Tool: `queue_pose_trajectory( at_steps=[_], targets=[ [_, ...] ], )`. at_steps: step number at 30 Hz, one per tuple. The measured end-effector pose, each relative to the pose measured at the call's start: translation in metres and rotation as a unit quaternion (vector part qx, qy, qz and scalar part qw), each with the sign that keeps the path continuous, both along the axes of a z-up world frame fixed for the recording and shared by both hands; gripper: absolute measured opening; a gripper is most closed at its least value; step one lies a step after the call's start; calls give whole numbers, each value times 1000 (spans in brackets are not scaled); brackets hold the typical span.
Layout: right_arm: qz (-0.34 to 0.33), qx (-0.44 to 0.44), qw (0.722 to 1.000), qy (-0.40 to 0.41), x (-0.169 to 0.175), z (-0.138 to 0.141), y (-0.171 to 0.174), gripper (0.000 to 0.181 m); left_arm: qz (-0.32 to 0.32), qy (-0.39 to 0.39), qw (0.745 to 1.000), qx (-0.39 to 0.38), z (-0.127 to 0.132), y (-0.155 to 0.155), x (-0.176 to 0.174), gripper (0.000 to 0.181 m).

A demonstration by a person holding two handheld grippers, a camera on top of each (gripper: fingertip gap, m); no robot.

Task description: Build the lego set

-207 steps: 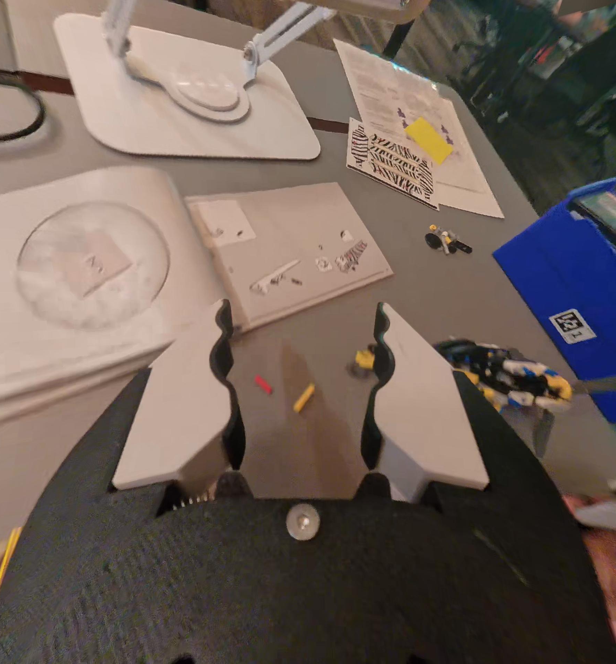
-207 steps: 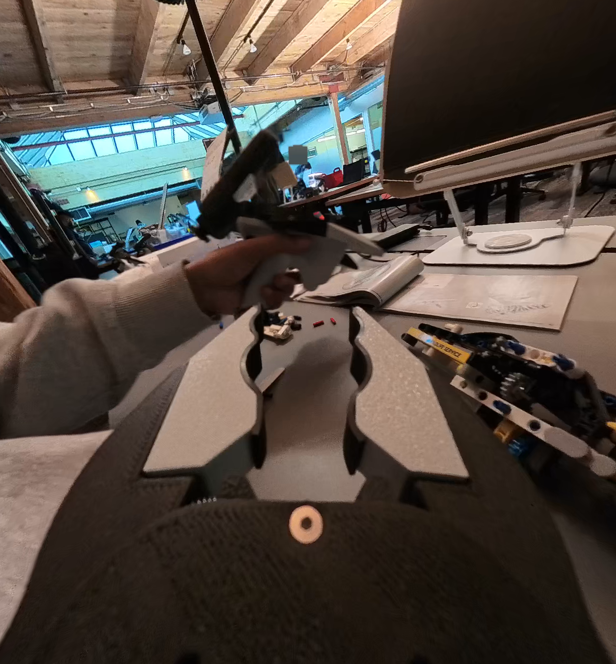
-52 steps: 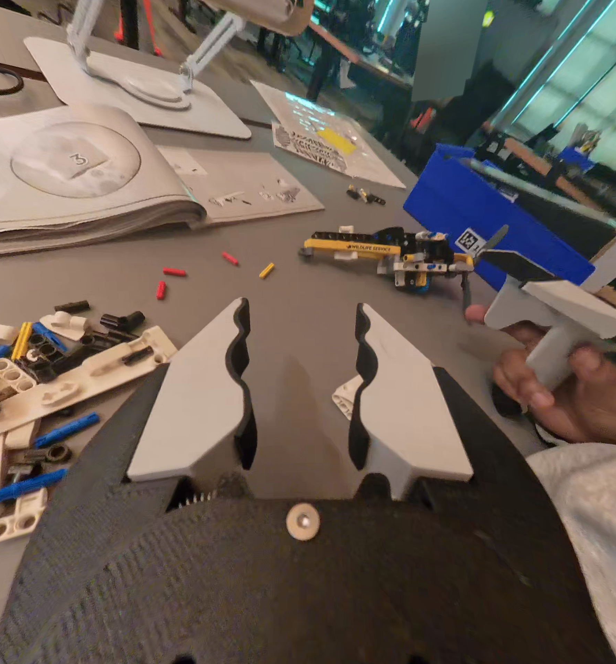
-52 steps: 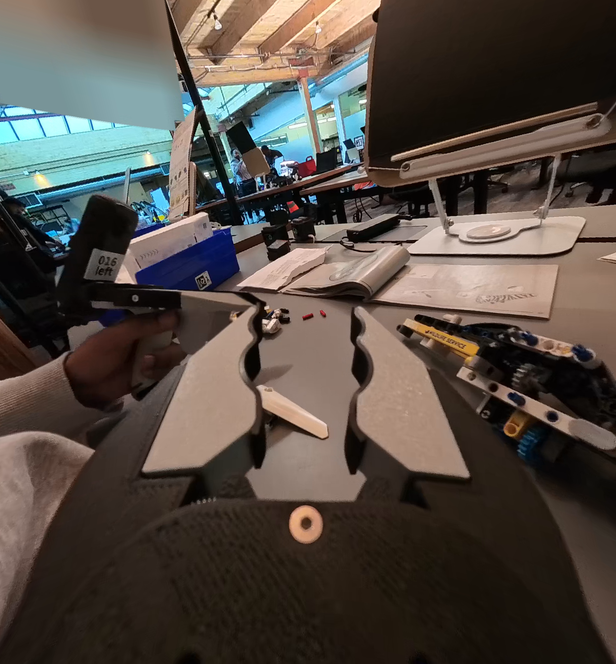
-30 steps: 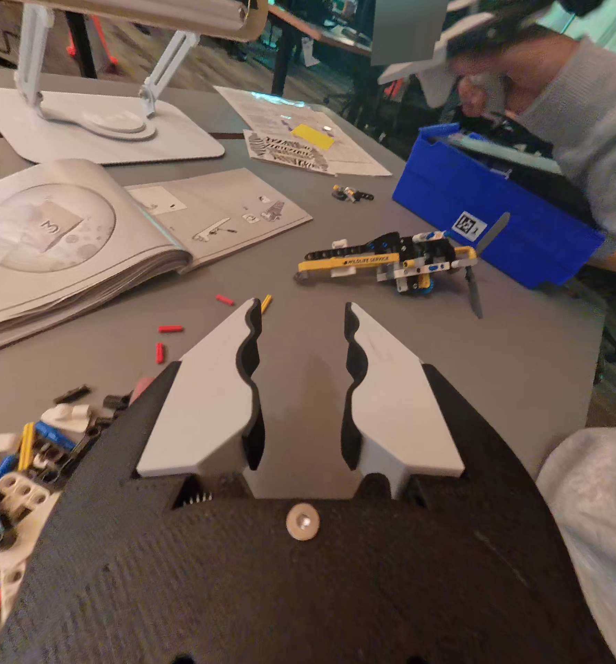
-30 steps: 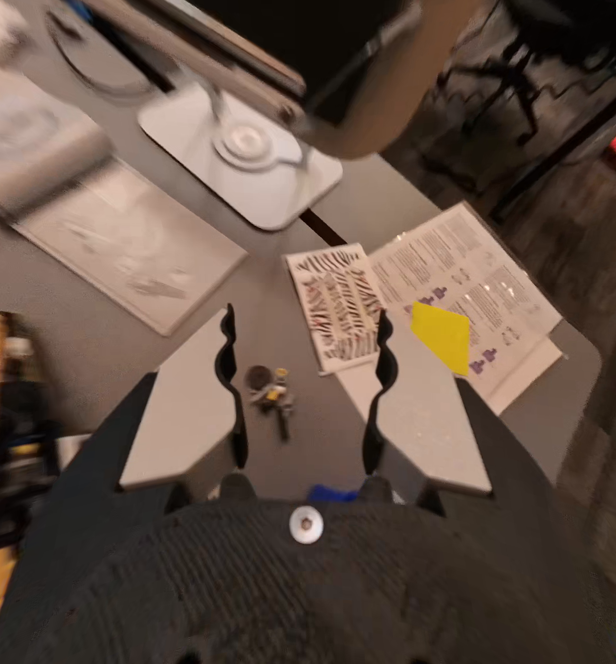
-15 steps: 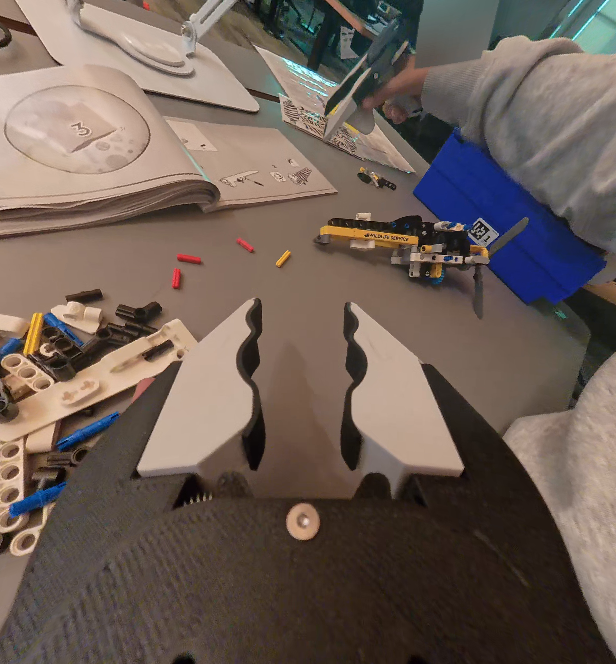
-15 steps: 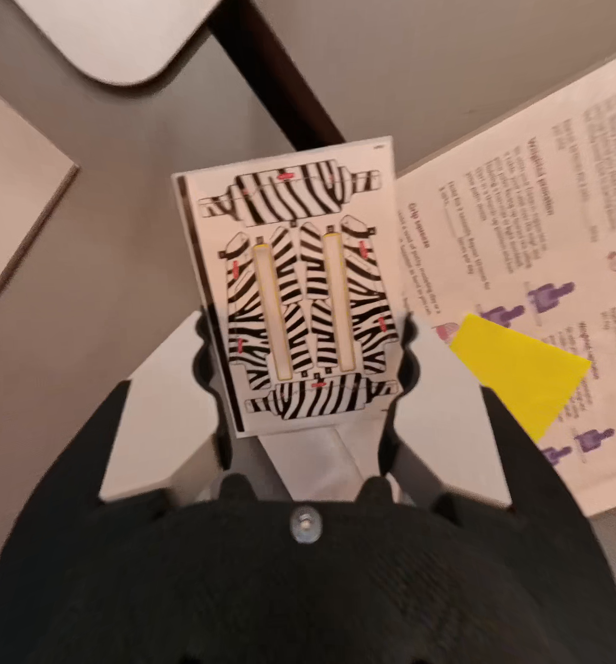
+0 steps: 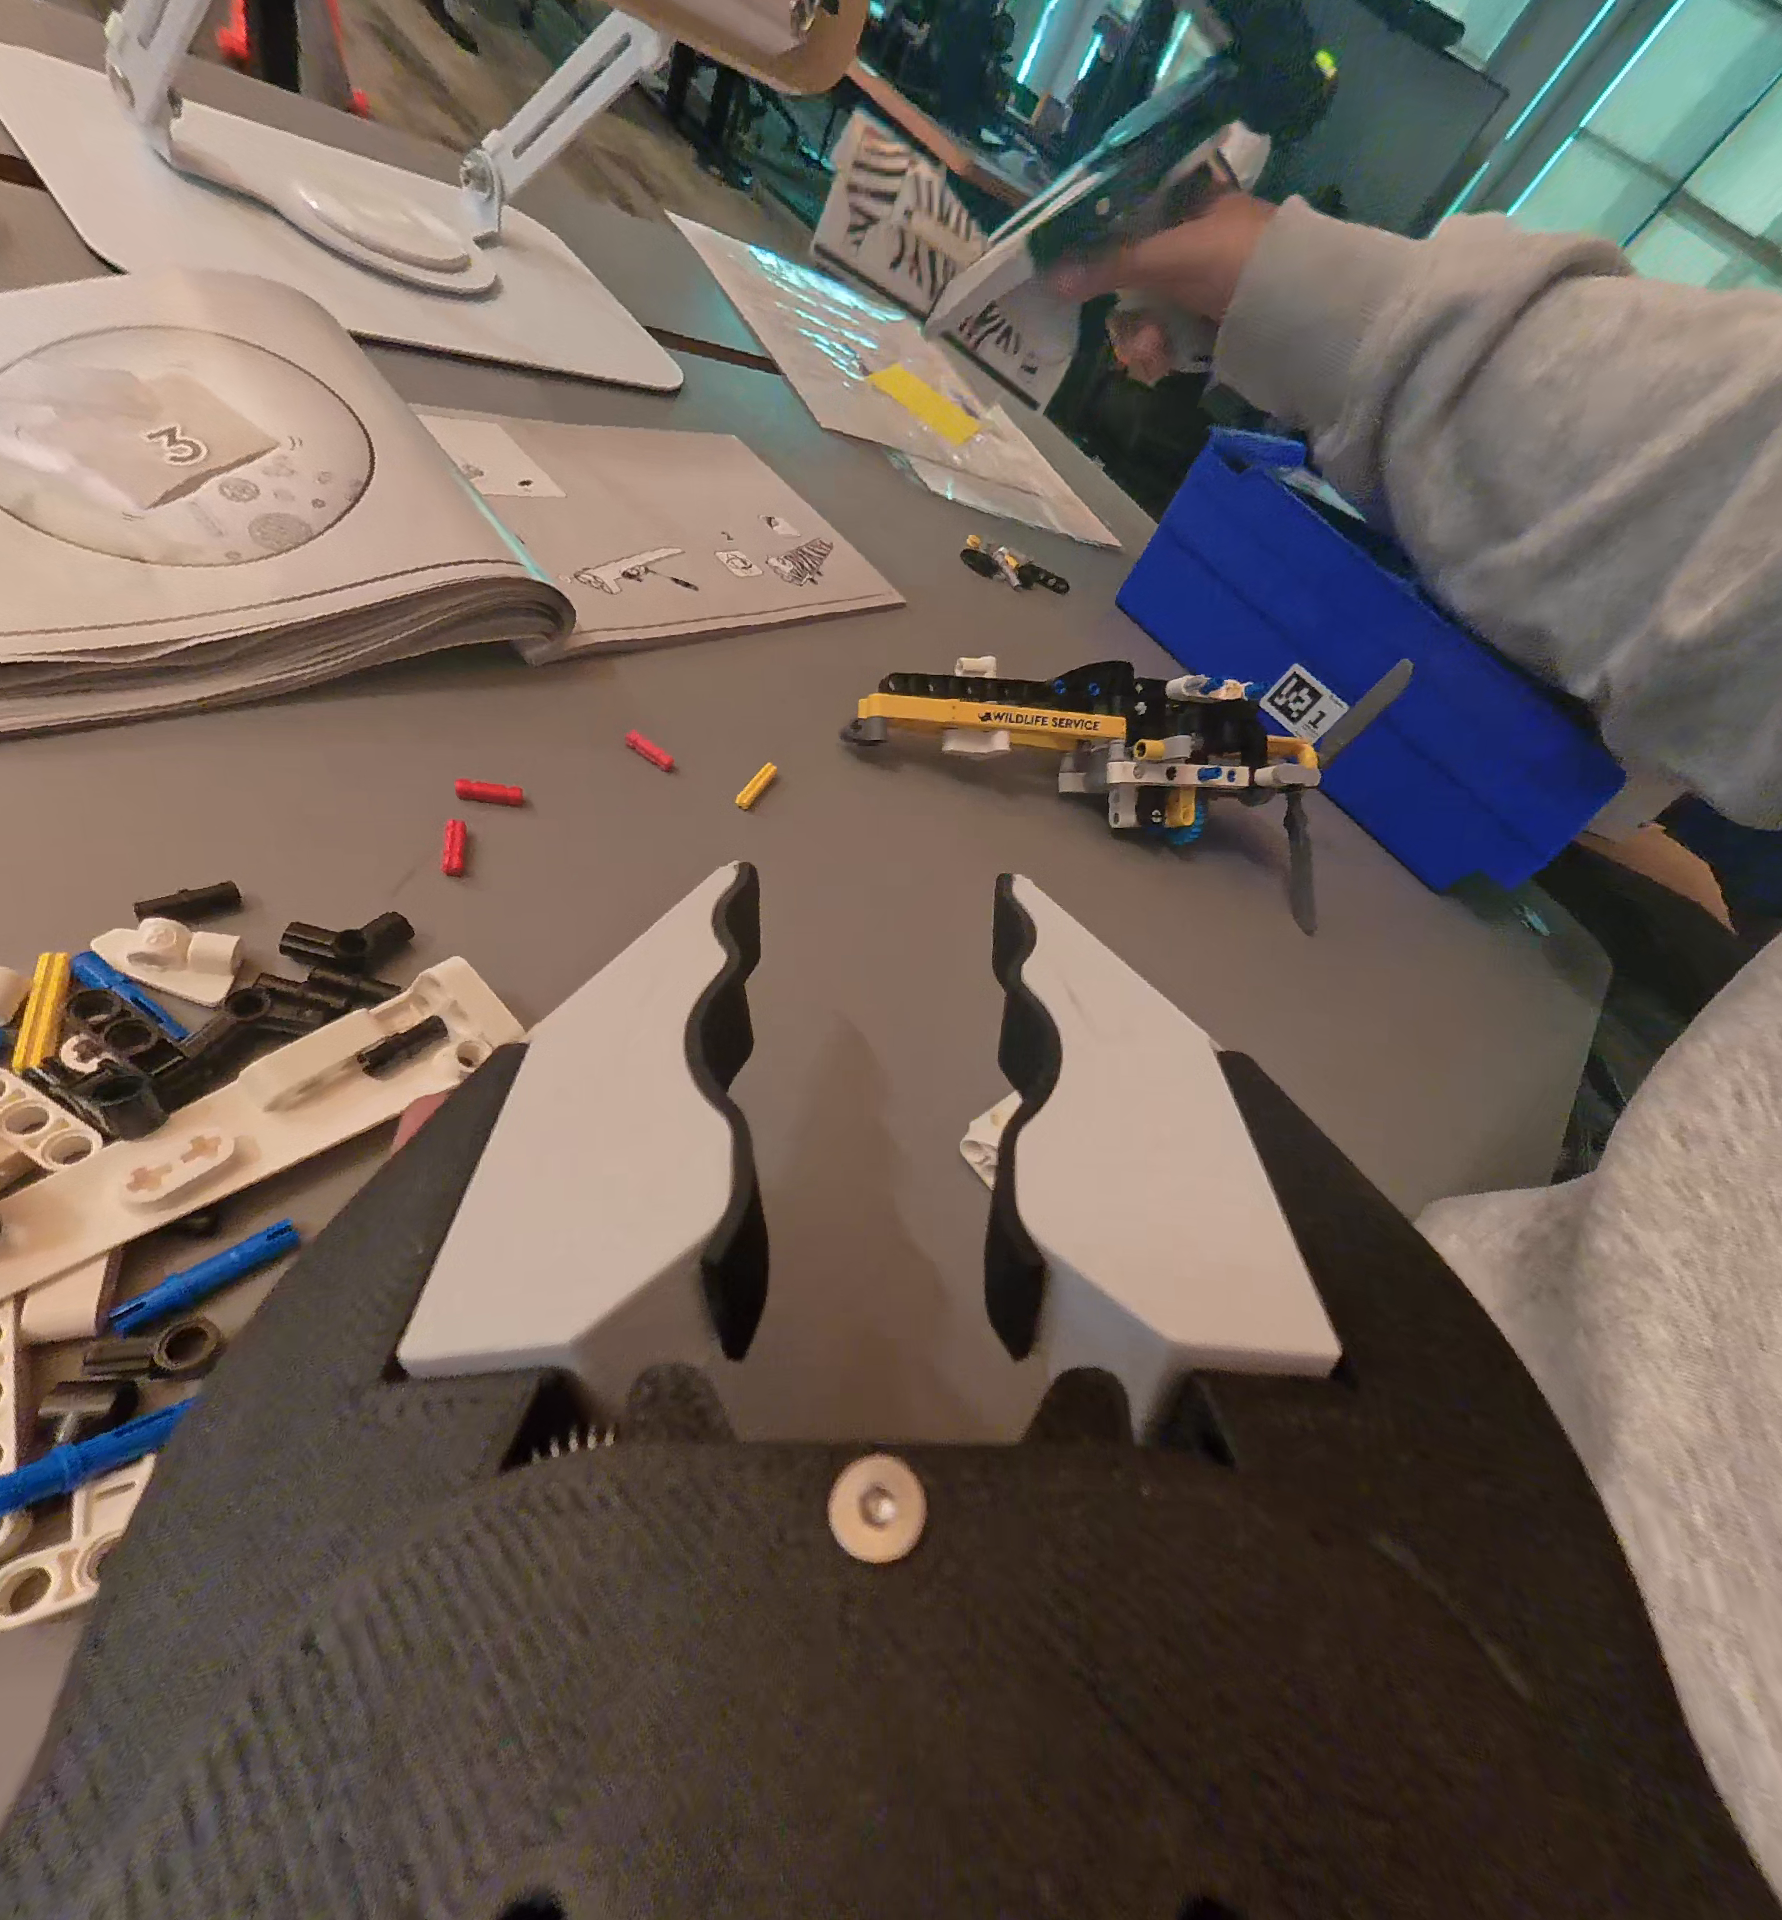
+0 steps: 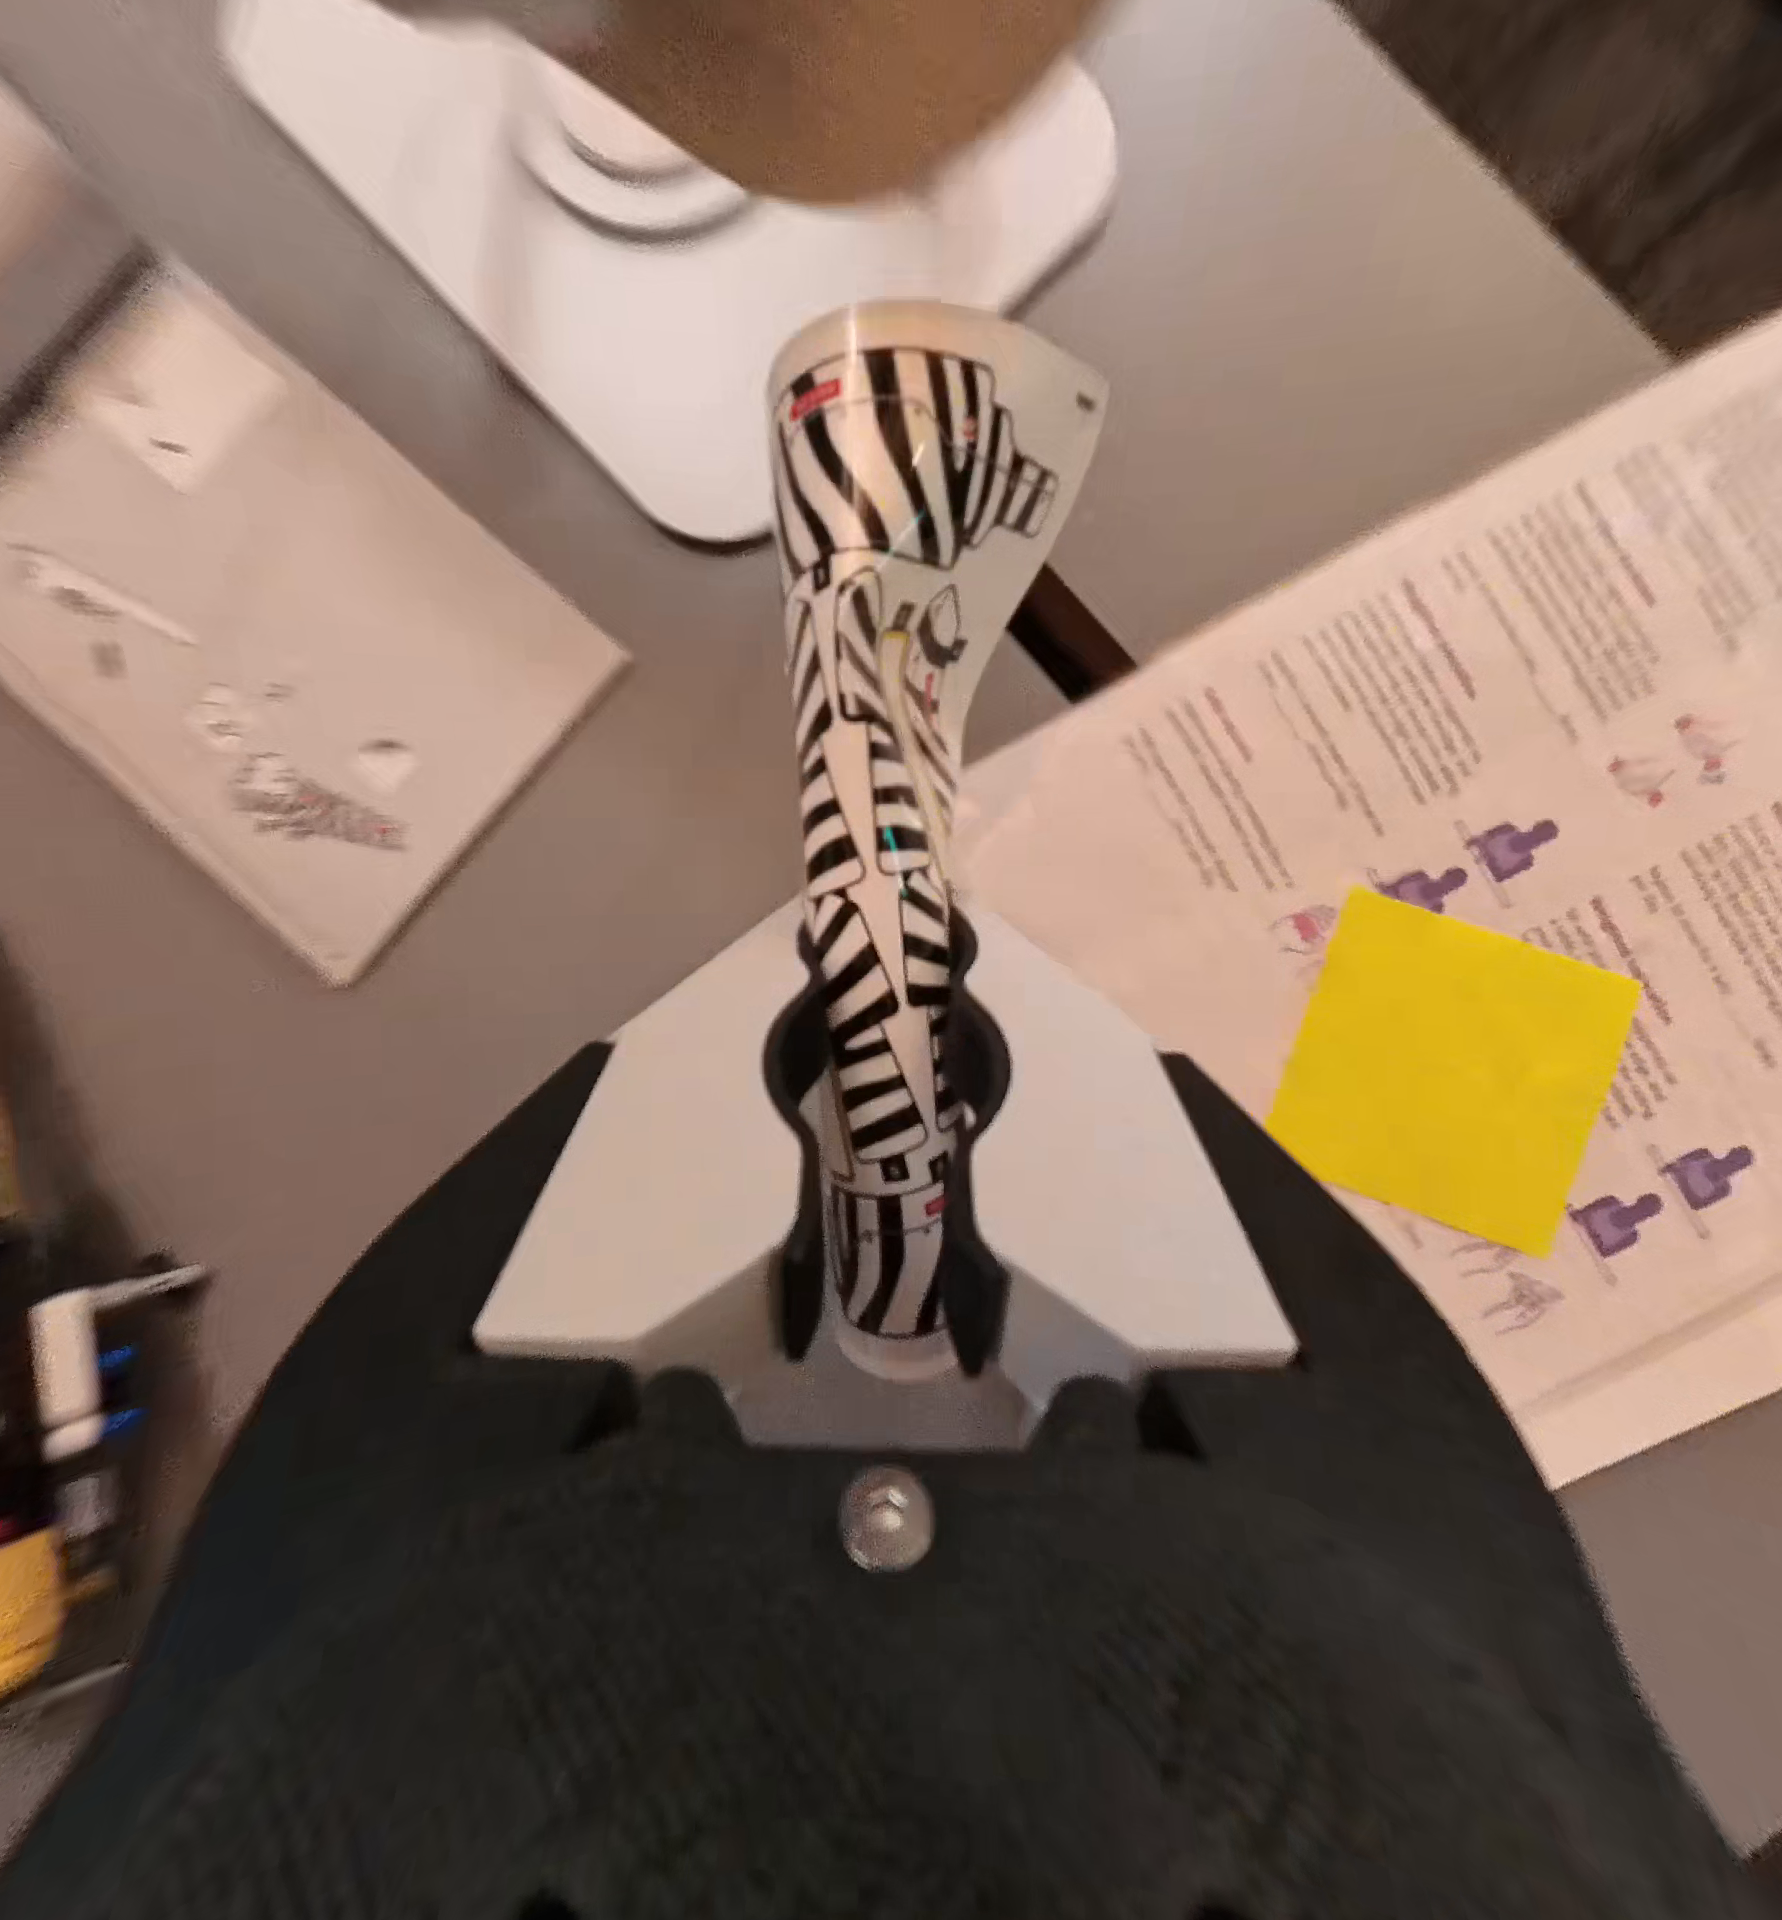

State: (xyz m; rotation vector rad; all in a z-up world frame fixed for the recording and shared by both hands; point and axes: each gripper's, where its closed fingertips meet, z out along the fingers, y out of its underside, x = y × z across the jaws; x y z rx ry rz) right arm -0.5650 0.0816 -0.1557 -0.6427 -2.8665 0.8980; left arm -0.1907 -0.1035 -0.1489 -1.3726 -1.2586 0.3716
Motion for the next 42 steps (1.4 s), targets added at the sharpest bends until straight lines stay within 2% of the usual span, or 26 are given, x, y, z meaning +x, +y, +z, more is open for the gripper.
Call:
queue_pose_trajectory(
  at_steps=[1, 4, 7, 10, 13, 16, 18, 21, 24, 28, 31, 33, 35, 38, 39, 40, 42],
  targets=[
    [10, -18, 1000, 6, 13, 14, -2, 16, 0, 3, 1000, -1, 1, 0, 1, 44],
    [49, -80, 995, 15, 72, 60, -10, 17, -1, 11, 1000, 2, 5, 2, 6, 43],
    [90, -130, 987, 27, 151, 100, -14, 18, -12, 13, 1000, 18, 7, 11, 14, 43],
    [123, -162, 978, 43, 236, 116, -14, 20, -43, 17, 997, 56, 11, 32, 24, 43],
    [157, -156, 975, 23, 318, 97, -10, 20, -89, 8, 993, 72, 10, 57, 34, 43],
    [192, -107, 975, -17, 385, 57, 0, 23, -119, 2, 992, 49, 5, 74, 40, 44],
    [213, -41, 976, -23, 410, 21, 14, 27, -127, 4, 991, 27, 4, 81, 41, 44],
    [215, 13, 977, -8, 419, -15, 28, 25, -144, 1, 989, 15, 3, 93, 43, 44],
    [195, -40, 980, 8, 417, -14, 14, 26, -165, -15, 986, 33, 2, 108, 49, 47],
    [221, -67, 971, 61, 422, -17, -2, 27, -173, -69, 974, 130, 5, 127, 50, 67],
    [230, -68, 967, 90, 426, -29, -8, 30, -215, -89, 939, 253, 27, 141, 57, 69],
    [228, -55, 966, 104, 426, -39, -8, 31, -221, -110, 930, 272, 26, 145, 59, 69],
    [228, -69, 964, 119, 429, -41, -10, 32, -202, -135, 940, 241, 10, 147, 56, 68],
    [229, -99, 959, 136, 434, -39, -16, 35, -185, -160, 944, 223, -2, 150, 53, 49],
    [226, -94, 959, 145, 432, -41, -14, 39, -184, -164, 941, 232, -2, 150, 52, 34],
    [220, -84, 960, 153, 428, -44, -12, 43, -179, -168, 940, 239, -2, 150, 51, 11],
    [200, -79, 962, 169, 419, -46, -8, 52, -159, -169, 941, 246, -5, 146, 47, 2]
  ],
)
